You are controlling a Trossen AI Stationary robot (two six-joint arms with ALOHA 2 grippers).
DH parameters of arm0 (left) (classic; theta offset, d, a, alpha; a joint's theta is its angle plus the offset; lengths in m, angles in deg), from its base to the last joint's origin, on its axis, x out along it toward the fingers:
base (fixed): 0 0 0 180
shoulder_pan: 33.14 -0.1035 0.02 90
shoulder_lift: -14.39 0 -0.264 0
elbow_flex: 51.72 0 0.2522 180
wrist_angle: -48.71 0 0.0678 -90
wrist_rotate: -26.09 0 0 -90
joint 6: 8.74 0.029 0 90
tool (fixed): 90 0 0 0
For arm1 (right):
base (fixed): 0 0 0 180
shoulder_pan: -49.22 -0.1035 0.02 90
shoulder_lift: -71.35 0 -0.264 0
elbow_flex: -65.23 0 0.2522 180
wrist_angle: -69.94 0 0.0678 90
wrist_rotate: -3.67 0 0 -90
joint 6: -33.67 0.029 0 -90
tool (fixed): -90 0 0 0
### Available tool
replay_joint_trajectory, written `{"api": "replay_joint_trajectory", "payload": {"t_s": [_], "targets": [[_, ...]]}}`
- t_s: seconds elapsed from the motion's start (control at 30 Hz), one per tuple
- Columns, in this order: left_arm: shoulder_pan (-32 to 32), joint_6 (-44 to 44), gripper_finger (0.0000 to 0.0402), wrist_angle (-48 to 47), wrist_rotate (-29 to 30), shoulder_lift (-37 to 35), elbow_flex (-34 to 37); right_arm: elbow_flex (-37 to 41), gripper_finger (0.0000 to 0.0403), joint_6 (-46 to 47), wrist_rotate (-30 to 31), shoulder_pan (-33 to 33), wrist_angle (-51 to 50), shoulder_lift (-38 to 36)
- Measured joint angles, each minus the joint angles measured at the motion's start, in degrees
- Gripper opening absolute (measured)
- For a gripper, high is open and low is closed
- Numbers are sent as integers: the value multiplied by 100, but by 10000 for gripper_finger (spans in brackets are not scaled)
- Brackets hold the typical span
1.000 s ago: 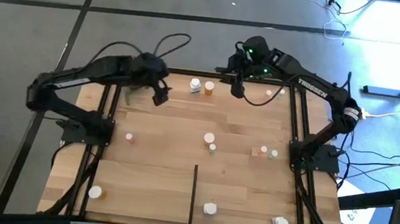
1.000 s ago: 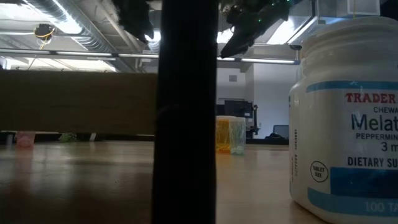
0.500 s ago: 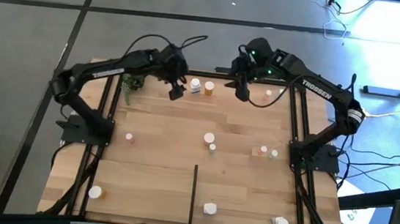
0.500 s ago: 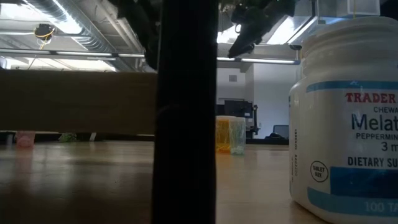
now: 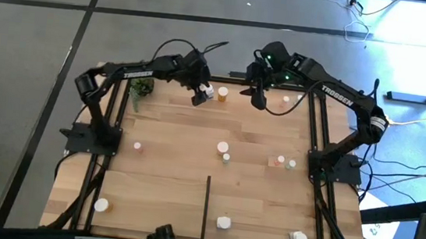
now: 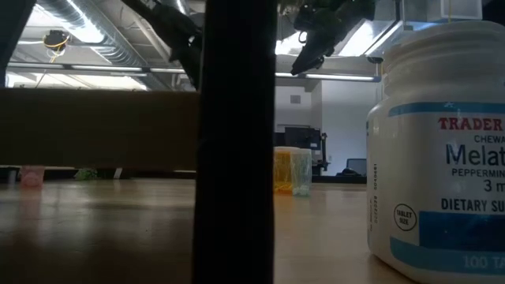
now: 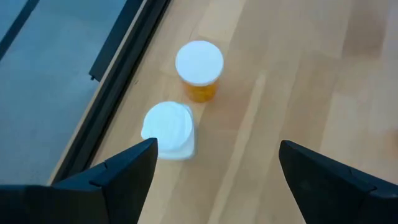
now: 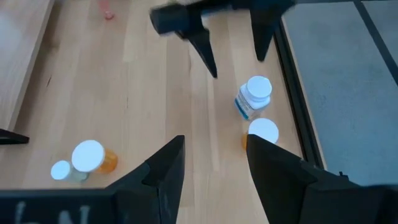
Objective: Pick and place medicine bottles onto shelf by color
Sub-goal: Put the top big white pill bottle on the shelf
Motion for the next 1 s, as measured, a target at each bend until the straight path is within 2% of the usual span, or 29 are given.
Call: {"api": "replay_joint_trajectory", "payload": {"t_s": [0.57, 1.0], "targets": [[-356, -10, 330, 644, 11, 675, 0, 0, 174, 0, 2, 1, 2, 0], [-336, -57, 330, 802, 167, 1084, 2, 0, 174, 0, 4, 0, 15, 0]]}}
